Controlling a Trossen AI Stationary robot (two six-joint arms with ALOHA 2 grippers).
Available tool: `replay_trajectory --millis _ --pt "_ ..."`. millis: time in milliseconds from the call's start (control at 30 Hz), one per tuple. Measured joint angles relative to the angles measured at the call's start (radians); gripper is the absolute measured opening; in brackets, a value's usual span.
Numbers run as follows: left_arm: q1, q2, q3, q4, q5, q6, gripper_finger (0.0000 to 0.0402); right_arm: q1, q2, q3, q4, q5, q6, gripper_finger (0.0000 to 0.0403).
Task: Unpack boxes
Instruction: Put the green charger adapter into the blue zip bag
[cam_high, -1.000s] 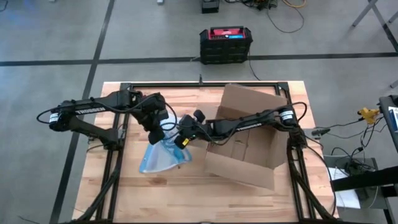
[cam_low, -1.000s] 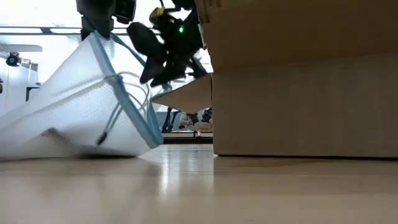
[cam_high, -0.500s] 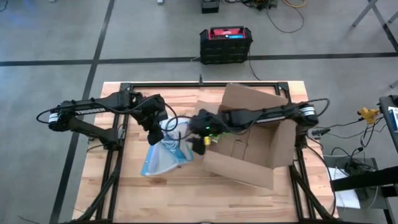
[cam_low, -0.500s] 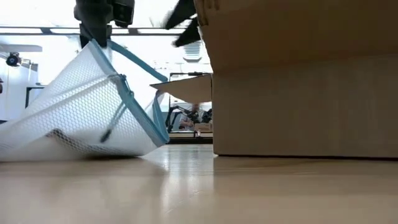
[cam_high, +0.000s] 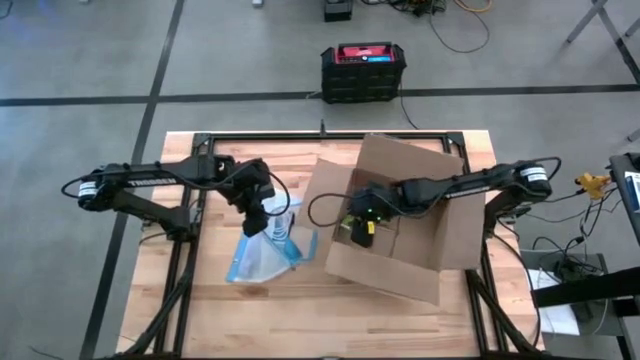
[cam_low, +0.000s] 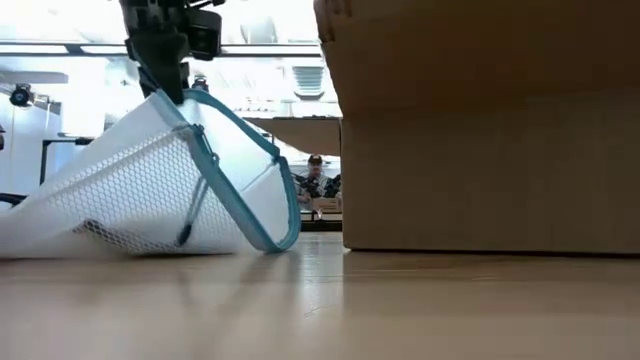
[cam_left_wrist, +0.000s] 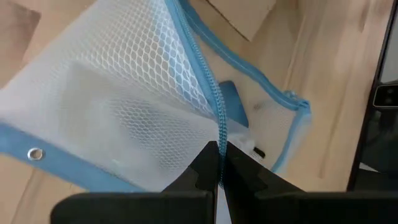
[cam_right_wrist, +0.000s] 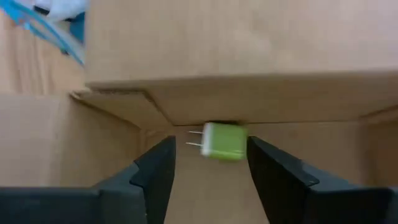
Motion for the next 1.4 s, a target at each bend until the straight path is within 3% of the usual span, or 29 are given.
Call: replay_trajectory --millis 167,300,367,533,867,1133,1400 --pt "0.0 0.005 -0.033 0.016 -0.003 -0.011 0.0 -0.048 0.035 -0.142 0.18 -0.093 -0.076 0.0101" --pt "0.0 0.005 -0.064 0.016 -0.004 -0.076 0.0 -0.087 0.041 -0.175 0.279 -0.104 -0.194 0.0022" --pt "0.0 0.007 -0.073 0.016 -0.005 -0.106 0.0 -0.107 0.07 -0.185 0.279 -0.137 -0.272 0.0007" --pt "0.0 0.009 -0.078 0.015 -0.006 -0.182 0.0 -0.15 0.123 -0.186 0.296 -0.214 -0.335 0.0008" --pt "-0.003 0.009 -0.079 0.012 -0.006 -0.262 0.0 -0.152 0.12 -0.177 0.328 -0.223 -0.321 0.0" --pt "-0.003 0.011 -0.079 0.012 -0.061 -0.228 0.0 -0.152 0.121 -0.174 0.46 -0.226 -0.358 0.0" --pt "-0.002 0.012 -0.079 0.01 -0.066 -0.222 0.0 -0.152 0.175 -0.175 0.447 -0.231 -0.303 0.0"
